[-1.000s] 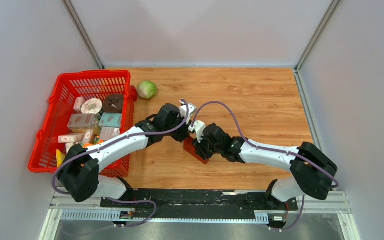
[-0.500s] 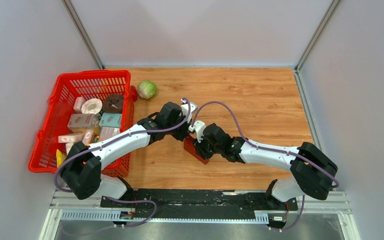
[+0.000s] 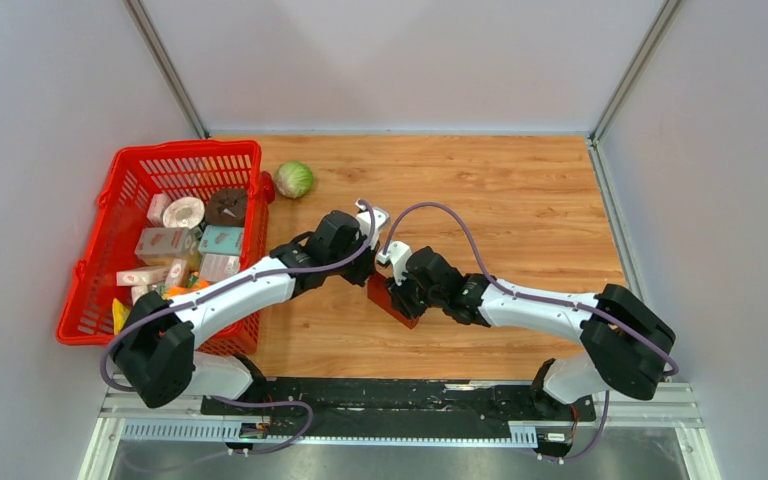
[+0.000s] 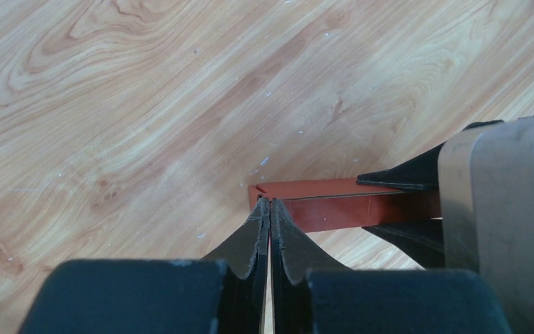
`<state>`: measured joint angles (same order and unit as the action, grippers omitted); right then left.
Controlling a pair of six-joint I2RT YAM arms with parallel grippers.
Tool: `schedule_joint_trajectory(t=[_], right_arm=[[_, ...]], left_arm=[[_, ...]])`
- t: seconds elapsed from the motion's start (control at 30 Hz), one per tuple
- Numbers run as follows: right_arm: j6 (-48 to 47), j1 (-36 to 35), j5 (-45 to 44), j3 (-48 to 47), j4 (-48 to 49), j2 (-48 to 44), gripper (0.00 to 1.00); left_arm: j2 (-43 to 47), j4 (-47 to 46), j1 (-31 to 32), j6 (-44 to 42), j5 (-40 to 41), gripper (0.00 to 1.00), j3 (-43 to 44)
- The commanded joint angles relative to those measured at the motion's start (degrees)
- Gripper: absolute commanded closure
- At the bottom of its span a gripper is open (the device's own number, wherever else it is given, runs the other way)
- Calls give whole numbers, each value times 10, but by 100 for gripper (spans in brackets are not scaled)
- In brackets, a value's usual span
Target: Fold the paper box
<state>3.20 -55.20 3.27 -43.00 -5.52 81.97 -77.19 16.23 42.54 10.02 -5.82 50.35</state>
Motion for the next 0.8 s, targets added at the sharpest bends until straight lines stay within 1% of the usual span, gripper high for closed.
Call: schedule_joint_trajectory(t=[0.0, 0.17, 0.23, 0.43, 0.53, 0.63, 0.67, 0.77], right_arm=[[-4, -3, -8, -2, 4, -6, 69], [-4, -3, -6, -3, 4, -5, 69], [-4, -3, -6, -3, 5, -7, 69], [-5, -3, -10, -2, 2, -12, 69], [-4, -2, -10, 0, 5, -16, 69], [-4, -2, -10, 1, 9, -14, 69], [-2, -2, -12, 3, 9, -14, 68], [0, -2, -14, 6, 14, -17, 66]], left_arm=[[24, 1, 8, 33, 26, 94, -38], [34, -26, 21, 48, 34, 96, -57], [31, -27, 29, 49, 50, 96, -58], [16, -17, 33, 44, 56, 95, -51], [18, -14, 37, 46, 56, 96, -56], [30, -15, 46, 50, 85, 97, -66], [33, -14, 49, 53, 88, 99, -71], [39, -16, 54, 67, 100, 100, -80]])
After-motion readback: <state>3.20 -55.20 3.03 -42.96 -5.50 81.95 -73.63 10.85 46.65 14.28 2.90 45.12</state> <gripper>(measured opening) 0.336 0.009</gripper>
